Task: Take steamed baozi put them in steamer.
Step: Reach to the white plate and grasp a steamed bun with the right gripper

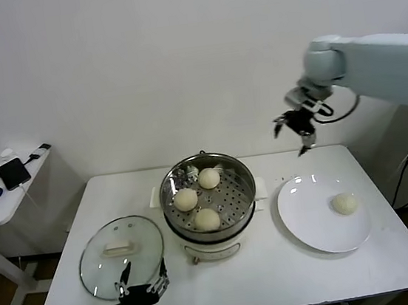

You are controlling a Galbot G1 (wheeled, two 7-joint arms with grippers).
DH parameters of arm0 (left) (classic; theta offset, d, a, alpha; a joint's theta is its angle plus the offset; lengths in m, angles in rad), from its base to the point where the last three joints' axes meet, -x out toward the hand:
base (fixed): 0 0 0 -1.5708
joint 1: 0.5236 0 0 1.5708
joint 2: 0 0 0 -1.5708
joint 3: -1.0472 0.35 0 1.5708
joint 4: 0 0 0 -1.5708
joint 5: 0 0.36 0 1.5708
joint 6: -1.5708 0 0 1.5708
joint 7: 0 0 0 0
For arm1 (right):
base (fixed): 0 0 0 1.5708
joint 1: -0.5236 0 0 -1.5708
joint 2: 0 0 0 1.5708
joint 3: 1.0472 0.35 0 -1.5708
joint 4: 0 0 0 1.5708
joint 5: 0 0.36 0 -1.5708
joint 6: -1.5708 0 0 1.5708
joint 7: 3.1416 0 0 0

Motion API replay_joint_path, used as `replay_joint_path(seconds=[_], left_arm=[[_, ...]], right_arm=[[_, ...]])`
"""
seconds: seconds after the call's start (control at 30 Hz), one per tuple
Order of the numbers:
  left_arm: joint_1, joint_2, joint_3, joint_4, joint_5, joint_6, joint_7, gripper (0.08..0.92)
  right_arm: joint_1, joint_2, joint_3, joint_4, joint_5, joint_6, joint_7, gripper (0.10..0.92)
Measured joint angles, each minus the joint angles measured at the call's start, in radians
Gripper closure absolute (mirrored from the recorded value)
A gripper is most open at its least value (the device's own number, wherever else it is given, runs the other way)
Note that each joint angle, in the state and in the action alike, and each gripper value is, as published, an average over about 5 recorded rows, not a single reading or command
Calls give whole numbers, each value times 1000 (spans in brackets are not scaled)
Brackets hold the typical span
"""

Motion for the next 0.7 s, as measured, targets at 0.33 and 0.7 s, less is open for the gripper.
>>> replay_joint_path(seconds=[0.33,0.7], left_arm=[[17,-19,-1,-3,15,1,2,177],[35,-25,-3,3,23,-5,2,177]], right_arm=[[-237,-185,126,-88,-111,-100,6,203],[-513,-215,347,-209,-253,-128,24,203]])
